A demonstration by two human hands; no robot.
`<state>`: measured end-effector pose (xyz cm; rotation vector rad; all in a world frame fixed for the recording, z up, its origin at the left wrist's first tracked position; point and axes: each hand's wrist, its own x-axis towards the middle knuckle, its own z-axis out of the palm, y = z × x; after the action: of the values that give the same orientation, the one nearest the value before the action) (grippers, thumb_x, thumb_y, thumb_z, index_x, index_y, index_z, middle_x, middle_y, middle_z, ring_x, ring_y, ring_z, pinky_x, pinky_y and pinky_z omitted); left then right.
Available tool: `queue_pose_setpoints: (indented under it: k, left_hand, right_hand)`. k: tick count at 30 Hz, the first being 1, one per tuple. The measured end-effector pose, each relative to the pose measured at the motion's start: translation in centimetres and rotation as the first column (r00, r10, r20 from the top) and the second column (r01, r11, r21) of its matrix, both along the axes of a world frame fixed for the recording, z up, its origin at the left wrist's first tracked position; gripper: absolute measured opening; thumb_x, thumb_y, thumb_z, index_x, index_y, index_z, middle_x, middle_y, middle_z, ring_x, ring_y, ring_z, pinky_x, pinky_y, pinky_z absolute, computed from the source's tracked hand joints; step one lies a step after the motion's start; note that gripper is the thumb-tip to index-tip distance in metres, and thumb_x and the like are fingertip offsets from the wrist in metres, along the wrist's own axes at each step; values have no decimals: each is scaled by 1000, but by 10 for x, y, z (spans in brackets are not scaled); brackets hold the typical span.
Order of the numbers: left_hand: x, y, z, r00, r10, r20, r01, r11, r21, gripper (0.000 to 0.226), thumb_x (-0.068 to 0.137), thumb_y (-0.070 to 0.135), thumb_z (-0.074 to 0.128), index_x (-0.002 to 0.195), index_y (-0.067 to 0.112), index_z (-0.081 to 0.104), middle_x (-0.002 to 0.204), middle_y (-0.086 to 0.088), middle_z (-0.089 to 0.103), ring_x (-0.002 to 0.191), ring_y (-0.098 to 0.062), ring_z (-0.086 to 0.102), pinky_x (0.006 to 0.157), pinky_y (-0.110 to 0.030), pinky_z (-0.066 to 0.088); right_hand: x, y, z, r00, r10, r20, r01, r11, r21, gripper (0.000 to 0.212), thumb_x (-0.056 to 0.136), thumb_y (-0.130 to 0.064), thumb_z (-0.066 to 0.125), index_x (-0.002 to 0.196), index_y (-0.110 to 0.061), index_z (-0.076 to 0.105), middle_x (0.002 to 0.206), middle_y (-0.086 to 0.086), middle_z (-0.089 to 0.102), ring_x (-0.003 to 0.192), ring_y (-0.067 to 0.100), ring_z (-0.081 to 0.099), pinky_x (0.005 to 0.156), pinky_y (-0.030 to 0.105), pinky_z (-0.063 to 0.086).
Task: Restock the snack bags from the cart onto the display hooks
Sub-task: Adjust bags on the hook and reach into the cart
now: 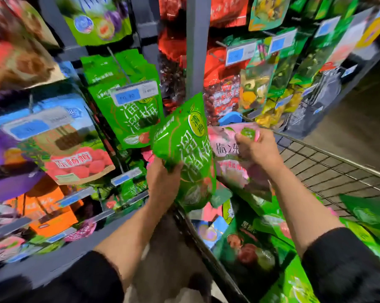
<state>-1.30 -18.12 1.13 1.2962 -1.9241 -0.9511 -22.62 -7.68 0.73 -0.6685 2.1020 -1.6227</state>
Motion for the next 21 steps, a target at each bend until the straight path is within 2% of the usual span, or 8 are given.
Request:
queue_pose_setpoints:
  k: [3,7,11,13,15,17,19,21]
  left_hand:
    - [35,-3,38,969,60,-239,-79,994,-73,33,79,15,75,90,-10,57,80,-23,61,76,-27,57,74,-35,37]
    - [116,-7,87,879,60,-472,-14,995,99,21,84,12,72,96,9,56,83,9,54,89,-13,52,80,-25,42]
    - [220,-19,106,811,164,-561,-183,983,24,18,85,10,70,99,2,62,93,-3,58,90,-14,53,70,-9,38]
    - [276,-28,109,776,240,-583,-260,964,51,26,86,10,69,104,-7,64,96,-7,60,92,-16,56,72,-17,37]
    - [331,-33,114,716,304,-628,-325,942,85,21,87,11,68,104,1,64,96,-6,62,90,-14,58,77,-24,44]
    - [383,-33,121,661,367,-654,-405,909,100,14,88,9,66,100,10,57,84,-2,59,72,-8,55,70,-12,43]
    - [434,-34,125,623,446,-643,-511,854,98,12,90,10,64,97,7,55,75,4,47,66,-6,44,64,-12,33]
    - [480,-37,126,566,504,-652,-608,790,82,16,89,12,65,97,-1,58,78,1,47,81,-13,46,70,-19,33]
  right_hand:
    - [48,1,52,991,-120,-51,110,981,-159,32,73,-37,74,71,-10,57,64,6,47,60,16,41,56,34,35]
    - [138,-19,126,977,-161,-137,115,948,-298,21,80,-15,75,65,-22,61,47,-19,56,46,-4,45,50,21,39]
    - [259,-47,178,978,-91,-189,3,906,-423,34,83,2,68,64,-20,52,47,-14,53,39,-14,42,46,6,35]
    - [311,-68,189,983,-19,-183,-69,883,-465,39,83,5,67,62,-20,46,53,-15,50,38,-15,43,47,4,34]
    - [355,-96,188,975,85,-204,-170,878,-447,26,77,-9,76,63,-9,54,59,-7,55,48,-5,47,52,16,41]
    - [400,-127,185,963,149,-226,-233,880,-414,38,66,-30,82,73,-4,55,72,6,51,66,13,47,57,34,43]
    - [451,-155,185,948,223,-226,-302,853,-425,41,63,-32,83,75,-10,51,75,6,48,68,16,45,60,35,41]
    - [506,-174,193,929,314,-197,-370,817,-443,34,69,-19,82,71,-16,48,68,-1,49,63,12,46,63,34,42]
